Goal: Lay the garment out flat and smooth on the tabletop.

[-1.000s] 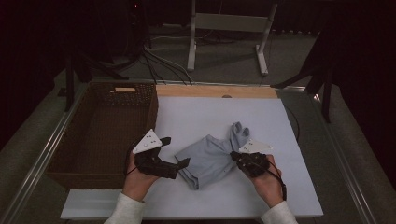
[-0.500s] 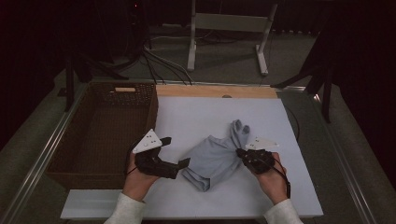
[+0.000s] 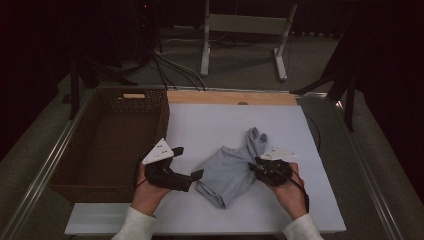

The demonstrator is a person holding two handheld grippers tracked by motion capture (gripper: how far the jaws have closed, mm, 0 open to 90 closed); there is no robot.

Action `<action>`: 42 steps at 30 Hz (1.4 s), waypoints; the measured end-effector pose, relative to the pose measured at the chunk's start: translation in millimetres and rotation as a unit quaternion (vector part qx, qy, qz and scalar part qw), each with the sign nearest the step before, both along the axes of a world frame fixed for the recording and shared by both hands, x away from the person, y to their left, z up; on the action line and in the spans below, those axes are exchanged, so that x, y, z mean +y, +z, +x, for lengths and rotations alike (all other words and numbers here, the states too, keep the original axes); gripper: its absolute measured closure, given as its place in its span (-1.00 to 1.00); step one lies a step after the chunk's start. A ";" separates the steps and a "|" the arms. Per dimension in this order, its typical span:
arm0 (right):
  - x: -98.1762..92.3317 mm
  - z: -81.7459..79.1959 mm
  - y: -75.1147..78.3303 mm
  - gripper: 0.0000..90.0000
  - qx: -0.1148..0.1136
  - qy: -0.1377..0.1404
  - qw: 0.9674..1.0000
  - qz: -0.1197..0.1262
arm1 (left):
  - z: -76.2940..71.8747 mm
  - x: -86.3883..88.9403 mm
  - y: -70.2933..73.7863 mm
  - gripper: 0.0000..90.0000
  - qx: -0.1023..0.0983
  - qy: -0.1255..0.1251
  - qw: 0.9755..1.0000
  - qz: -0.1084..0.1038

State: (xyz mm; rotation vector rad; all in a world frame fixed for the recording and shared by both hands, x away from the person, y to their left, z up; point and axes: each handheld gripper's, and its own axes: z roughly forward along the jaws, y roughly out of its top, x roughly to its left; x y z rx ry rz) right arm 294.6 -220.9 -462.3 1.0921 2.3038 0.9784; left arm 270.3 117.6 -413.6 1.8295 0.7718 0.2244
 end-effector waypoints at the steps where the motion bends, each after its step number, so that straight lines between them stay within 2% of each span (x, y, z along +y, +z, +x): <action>1: 1.4 -1.5 1.1 0.20 -0.001 0.000 1.000 0.002 | 0.0 -0.2 0.2 -0.99 -0.001 0.000 1.000 0.001; 5: 7.2 -7.5 6.4 -0.17 -0.005 0.004 1.000 0.013 | -0.4 -0.4 0.9 -0.99 -0.002 -0.001 1.000 0.001; 11: 21.0 -17.3 14.7 -0.40 -0.009 0.025 0.999 0.030 | -0.5 0.0 1.1 -0.99 -0.002 -0.001 1.000 0.001; 15: 29.8 -22.9 16.5 -0.48 -0.008 0.041 0.999 0.034 | -0.5 0.2 1.3 -0.99 -0.003 -0.001 1.000 0.000; 25: 50.2 -38.5 18.8 -0.52 -0.005 0.076 0.996 0.037 | -0.4 -0.2 1.0 -0.99 -0.002 -0.001 1.000 0.000; 42: 72.1 -52.0 12.9 -0.60 0.006 0.111 0.993 0.031 | -0.5 -0.8 0.4 -0.99 -0.001 -0.002 1.000 -0.001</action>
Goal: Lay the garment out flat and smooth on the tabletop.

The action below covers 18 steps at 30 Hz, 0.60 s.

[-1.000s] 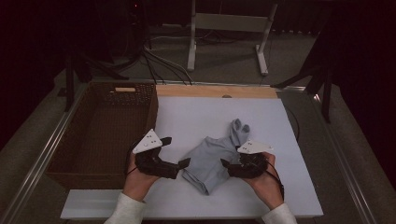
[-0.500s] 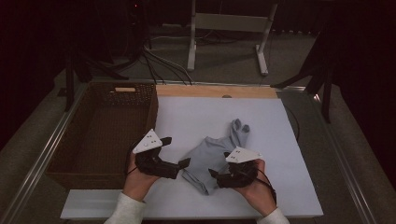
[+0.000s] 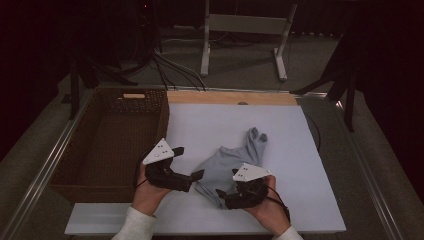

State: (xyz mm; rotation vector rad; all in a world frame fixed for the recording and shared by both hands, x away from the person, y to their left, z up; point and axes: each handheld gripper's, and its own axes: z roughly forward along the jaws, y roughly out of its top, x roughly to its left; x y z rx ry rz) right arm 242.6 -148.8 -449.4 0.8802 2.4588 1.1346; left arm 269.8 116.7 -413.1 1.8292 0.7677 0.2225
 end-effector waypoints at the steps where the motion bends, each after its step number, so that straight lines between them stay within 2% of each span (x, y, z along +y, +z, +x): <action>1: 1.2 -0.6 -0.3 -0.60 0.000 0.003 1.000 -0.002 | 0.0 0.2 0.2 -0.99 -0.001 0.000 1.000 0.001; 5: 5.8 -2.8 -1.4 -0.65 -0.001 0.013 1.000 -0.006 | -0.2 0.6 0.7 -0.99 -0.002 0.000 1.000 0.001; 12: 11.2 -2.0 -11.7 -0.69 0.002 0.010 0.999 -0.036 | -0.3 0.3 0.7 -0.99 -0.002 0.000 1.000 0.001; 18: 16.4 -3.3 -14.6 -0.71 0.002 0.013 0.999 -0.046 | 0.0 0.0 0.2 -0.99 -0.001 0.000 1.000 0.001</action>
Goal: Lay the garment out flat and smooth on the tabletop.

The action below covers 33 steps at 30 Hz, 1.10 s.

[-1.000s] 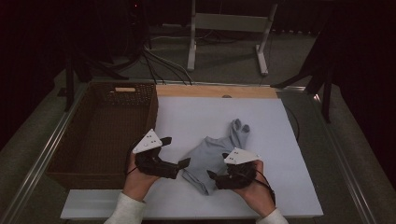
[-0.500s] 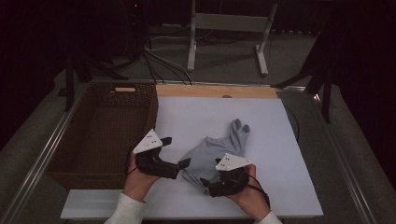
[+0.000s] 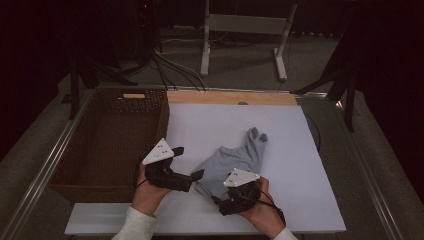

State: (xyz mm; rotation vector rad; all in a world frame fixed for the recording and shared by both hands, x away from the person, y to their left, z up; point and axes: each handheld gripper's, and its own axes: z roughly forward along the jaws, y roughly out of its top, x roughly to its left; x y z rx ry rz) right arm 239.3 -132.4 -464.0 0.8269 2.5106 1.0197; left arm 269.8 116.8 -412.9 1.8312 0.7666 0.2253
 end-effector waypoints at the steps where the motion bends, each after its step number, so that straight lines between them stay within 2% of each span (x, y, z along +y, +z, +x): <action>1: 1.0 -0.1 -0.7 -0.71 0.000 -0.001 1.000 -0.004 | 0.0 -0.2 -0.2 -0.99 0.000 0.000 1.000 0.000; 7: 2.7 1.1 -8.1 -0.66 -0.010 -0.010 0.999 -0.034 | -0.1 -0.1 0.0 -0.99 0.000 0.000 1.000 0.000; 15: -4.6 4.5 -8.0 -0.50 -0.009 -0.026 0.999 -0.041 | -0.1 1.1 0.5 -0.99 -0.001 0.001 1.000 0.000; 20: -6.6 2.2 -6.1 -0.05 -0.011 -0.013 0.999 -0.042 | -0.2 0.5 0.3 -0.99 -0.001 0.000 1.000 0.000; 25: -5.5 -2.1 -5.0 0.42 -0.013 0.025 0.999 -0.042 | -0.1 1.0 0.4 -0.99 -0.001 0.001 1.000 0.000; 27: -4.5 -3.7 -5.0 0.58 -0.013 0.036 0.998 -0.050 | -0.2 1.0 0.4 -0.99 -0.001 0.000 1.000 0.000; 29: -4.6 -4.2 -5.2 0.70 -0.014 0.039 0.997 -0.059 | -0.3 1.1 0.5 -0.99 -0.001 0.001 1.000 -0.001; 33: -11.1 -2.2 -4.3 0.79 -0.005 0.035 0.998 -0.056 | -0.5 1.3 1.0 -0.99 -0.001 0.001 1.000 -0.002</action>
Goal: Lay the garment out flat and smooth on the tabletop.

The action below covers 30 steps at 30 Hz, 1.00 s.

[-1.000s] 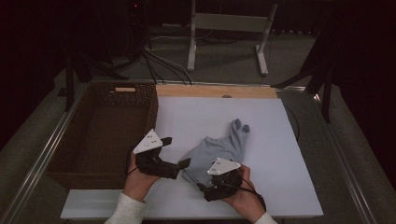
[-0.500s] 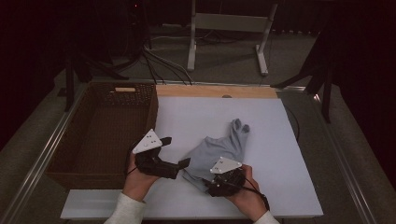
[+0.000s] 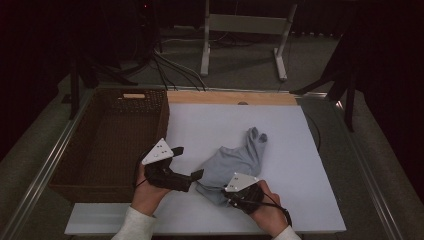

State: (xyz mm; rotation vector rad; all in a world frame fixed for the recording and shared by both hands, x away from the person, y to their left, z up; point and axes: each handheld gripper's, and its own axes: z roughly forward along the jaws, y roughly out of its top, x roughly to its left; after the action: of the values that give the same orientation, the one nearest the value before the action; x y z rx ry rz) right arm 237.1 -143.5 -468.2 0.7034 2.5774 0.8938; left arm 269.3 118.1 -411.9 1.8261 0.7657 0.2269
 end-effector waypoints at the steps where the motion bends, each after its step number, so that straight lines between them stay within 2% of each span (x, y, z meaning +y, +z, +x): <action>1: -2.2 0.2 0.6 0.79 0.002 -0.001 1.000 0.003 | 0.0 0.2 0.1 -0.99 0.000 0.000 1.000 0.000; 13: -25.6 4.4 1.6 0.81 0.011 -0.018 1.000 0.006 | -0.2 1.4 0.7 -0.99 0.000 0.001 1.000 -0.002; 24: -47.2 11.6 1.2 0.81 0.016 -0.050 0.999 0.006 | -0.4 0.1 0.4 -0.99 0.000 0.000 1.000 0.000; 30: -63.1 17.7 0.8 0.81 0.020 -0.078 0.997 0.008 | -0.8 -1.6 0.0 -0.99 0.000 -0.003 1.000 0.001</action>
State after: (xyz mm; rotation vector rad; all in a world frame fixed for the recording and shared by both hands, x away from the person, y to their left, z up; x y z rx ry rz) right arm 254.8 -206.6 -467.4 0.9206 2.5105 0.8592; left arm 268.5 116.5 -411.9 1.8307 0.7611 0.2240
